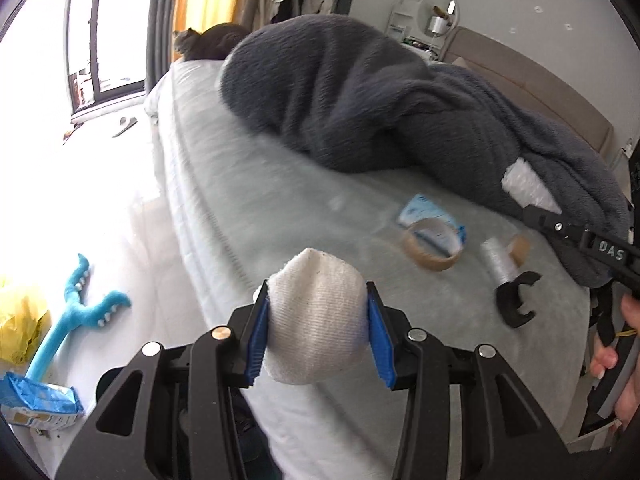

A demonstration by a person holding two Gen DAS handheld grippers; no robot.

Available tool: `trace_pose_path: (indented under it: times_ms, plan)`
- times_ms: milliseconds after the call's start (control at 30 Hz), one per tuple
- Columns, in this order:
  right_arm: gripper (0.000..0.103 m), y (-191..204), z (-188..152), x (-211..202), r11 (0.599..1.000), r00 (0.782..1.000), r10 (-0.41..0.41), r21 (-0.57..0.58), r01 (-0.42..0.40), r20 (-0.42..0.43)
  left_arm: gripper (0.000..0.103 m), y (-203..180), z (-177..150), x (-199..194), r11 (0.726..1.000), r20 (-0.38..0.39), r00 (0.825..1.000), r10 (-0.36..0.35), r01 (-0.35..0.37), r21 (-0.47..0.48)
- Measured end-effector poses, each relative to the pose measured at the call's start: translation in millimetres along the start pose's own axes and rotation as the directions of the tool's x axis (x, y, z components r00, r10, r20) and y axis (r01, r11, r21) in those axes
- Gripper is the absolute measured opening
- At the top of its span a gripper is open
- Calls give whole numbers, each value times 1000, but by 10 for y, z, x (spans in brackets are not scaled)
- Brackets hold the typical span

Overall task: Collect trash
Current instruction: 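Carry the cloth ball and bubble-wrap roll over the teal bin, then open the left tool while the right tool releases the bubble wrap into the bin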

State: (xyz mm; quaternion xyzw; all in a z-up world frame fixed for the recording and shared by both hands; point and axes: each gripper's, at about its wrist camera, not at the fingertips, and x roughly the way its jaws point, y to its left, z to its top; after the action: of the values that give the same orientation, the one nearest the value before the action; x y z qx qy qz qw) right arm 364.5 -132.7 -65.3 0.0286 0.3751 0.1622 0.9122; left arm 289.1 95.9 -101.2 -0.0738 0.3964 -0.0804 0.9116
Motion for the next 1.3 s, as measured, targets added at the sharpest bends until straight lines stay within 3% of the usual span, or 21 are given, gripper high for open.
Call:
trace_pose_path:
  times_ms: [467, 967, 1300]
  plan:
    - [40, 1000, 43, 239, 985, 991, 129, -110, -132, -30, 47, 756, -228, 16, 993, -147, 987, 68, -81, -89]
    - [40, 2049, -259, 606, 935, 965, 205, -259, -242, -164, 47, 1380, -697, 88, 983, -341, 937, 76, -129, -134]
    - [40, 2348, -446, 869, 913, 943, 199, -300, -277, -267, 48, 1701, -944, 83, 975, -420, 905, 62, -144, -167]
